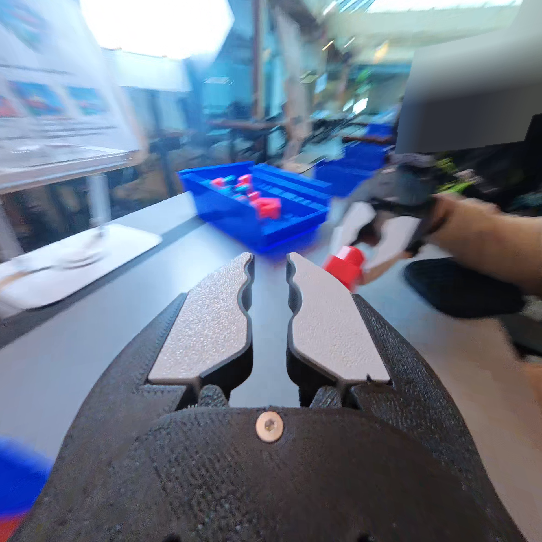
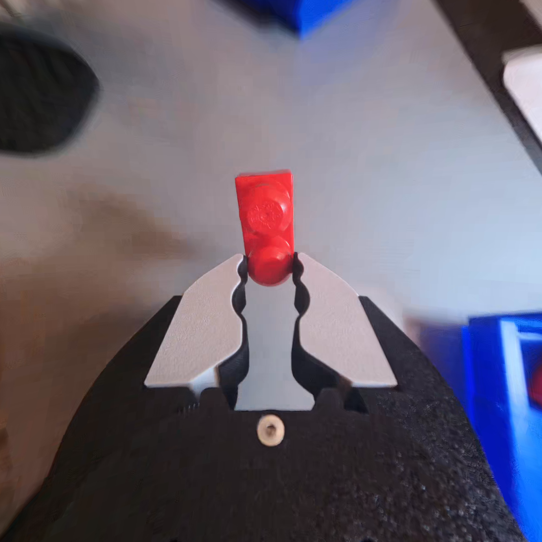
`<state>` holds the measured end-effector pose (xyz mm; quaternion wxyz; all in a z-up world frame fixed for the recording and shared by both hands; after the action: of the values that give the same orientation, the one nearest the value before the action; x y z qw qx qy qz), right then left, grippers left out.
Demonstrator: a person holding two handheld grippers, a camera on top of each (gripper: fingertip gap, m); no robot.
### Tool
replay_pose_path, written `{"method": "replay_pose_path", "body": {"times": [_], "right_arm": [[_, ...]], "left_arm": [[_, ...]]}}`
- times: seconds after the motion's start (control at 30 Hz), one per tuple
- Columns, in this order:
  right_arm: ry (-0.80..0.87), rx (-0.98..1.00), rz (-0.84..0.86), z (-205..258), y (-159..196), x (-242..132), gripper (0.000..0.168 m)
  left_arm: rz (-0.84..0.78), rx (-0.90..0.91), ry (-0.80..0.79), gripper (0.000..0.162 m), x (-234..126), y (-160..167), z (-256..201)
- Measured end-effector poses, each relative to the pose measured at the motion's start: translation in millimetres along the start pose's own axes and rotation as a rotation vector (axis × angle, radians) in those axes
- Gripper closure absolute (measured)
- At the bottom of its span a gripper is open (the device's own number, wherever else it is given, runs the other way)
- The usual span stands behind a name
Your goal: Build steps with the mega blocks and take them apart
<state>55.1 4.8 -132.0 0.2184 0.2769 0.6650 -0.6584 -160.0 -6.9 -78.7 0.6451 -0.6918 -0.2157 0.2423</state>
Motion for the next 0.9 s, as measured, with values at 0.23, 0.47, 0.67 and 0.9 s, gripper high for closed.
{"method": "replay_pose_path", "body": {"times": [0.23, 0.47, 0.67, 0.9], "right_arm": [[0.110, -0.049, 0.364, -17, 45, 11, 0.138], [0.268, -0.008, 0.245, -39, 45, 3, 0.135], [0.317, 0.020, 0.148, -45, 41, -7, 0.135], [0.330, 0.038, 0.101, -48, 42, -14, 0.136]], "left_arm": [[0.670, 0.061, -0.621, 0.126, -80, 23, 138], [0.891, -0.386, -0.515, 0.106, -105, 84, 173], [1.018, -0.450, -0.470, 0.109, -124, 87, 175], [1.152, -0.408, -0.549, 0.111, -143, 76, 178]]}}
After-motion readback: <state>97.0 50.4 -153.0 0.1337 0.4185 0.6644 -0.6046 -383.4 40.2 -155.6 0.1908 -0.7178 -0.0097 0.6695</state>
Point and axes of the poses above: each gripper's, where its closed fingertips meet, x out along the fingers, y out of its underside, z = x × y across the jaws, the point moved 6 cm from there along -x, back along the fingers
